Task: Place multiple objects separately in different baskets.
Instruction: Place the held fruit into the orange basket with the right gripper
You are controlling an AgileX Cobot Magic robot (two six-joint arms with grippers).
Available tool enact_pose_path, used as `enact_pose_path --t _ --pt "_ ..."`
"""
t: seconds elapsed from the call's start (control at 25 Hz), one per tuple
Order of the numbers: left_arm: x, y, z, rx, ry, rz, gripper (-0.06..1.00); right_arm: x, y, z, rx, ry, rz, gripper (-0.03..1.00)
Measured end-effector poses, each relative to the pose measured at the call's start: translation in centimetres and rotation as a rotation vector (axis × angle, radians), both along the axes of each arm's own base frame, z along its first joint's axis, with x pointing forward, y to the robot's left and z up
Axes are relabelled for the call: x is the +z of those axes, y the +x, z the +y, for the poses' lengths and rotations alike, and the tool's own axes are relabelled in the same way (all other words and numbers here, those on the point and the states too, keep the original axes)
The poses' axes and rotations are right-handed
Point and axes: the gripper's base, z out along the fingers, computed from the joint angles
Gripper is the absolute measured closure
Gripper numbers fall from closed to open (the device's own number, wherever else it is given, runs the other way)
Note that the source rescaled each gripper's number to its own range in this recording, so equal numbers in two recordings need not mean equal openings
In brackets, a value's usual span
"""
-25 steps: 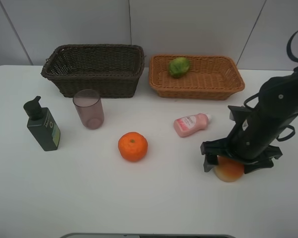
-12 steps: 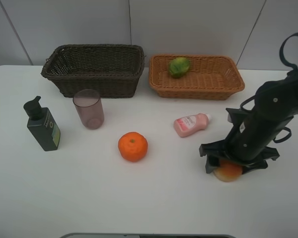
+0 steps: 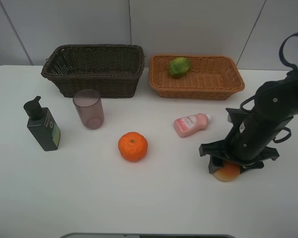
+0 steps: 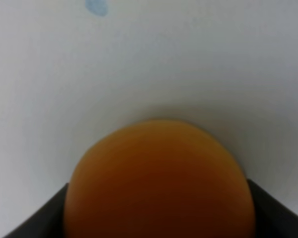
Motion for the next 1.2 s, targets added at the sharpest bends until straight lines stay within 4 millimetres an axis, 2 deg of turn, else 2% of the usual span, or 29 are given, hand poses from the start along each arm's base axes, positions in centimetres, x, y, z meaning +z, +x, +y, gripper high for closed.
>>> enact_pose_path --t 0.36,0.64,0.8,1.0,1.2 --pt "0.0 0.0 0.0 0.000 0.000 0.000 -0.05 0.4 0.1 0.1 0.000 -0.002 0.006 0.72" --pt "0.0 0.0 0.0 0.000 0.000 0.000 -0.05 3.9 2.5 1.1 0.008 -0.010 0.017 0.72" --pt "0.0 0.0 0.0 0.000 0.000 0.000 -0.05 6.6 5.2 1.3 0.006 -0.010 -0.016 0.72" --pt "0.0 0.0 0.0 0.000 0.000 -0.001 -0.05 9.3 10.3 1.3 -0.003 -0.043 -0.055 0.72" --pt "0.0 0.0 0.0 0.000 0.000 -0.001 -0.05 11.2 15.6 2.2 0.047 -0.093 -0.091 0.72"
